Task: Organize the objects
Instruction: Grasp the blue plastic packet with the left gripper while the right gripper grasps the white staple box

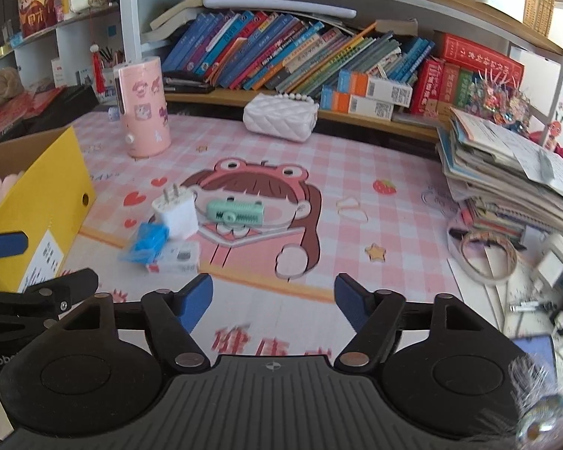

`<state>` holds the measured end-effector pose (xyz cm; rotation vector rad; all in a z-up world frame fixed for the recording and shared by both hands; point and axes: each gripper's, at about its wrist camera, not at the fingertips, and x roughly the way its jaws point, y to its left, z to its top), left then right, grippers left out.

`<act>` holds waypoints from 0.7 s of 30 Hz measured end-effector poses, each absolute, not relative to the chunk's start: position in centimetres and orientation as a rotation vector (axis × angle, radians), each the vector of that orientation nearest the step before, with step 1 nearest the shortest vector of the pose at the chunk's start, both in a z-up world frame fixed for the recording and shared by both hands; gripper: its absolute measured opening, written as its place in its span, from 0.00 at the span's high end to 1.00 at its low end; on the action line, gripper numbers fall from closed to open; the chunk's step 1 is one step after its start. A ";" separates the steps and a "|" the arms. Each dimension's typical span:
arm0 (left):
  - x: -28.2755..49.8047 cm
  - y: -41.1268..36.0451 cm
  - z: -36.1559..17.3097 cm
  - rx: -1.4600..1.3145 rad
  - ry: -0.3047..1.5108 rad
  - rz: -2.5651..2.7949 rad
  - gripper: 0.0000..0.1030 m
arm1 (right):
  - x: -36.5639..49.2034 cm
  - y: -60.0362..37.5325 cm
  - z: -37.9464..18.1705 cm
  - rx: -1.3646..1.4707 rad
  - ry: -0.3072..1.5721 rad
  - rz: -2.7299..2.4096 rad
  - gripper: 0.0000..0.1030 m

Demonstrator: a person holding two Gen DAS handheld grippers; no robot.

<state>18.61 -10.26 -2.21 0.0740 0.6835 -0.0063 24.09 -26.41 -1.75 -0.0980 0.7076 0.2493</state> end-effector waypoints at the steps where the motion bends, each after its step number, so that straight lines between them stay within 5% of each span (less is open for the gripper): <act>1: 19.0 -10.4 -2.3 0.075 0.686 -0.001 0.37 | 24.6 -26.6 -1.7 -0.093 0.706 0.255 0.39; 17: 26.1 -10.8 -6.1 -0.001 0.763 0.059 0.43 | 30.0 -26.5 -2.3 -0.091 0.691 0.313 0.42; 21: 27.5 -10.1 -7.0 -0.061 0.790 0.056 0.52 | 30.3 -26.7 -2.5 -0.101 0.699 0.318 0.42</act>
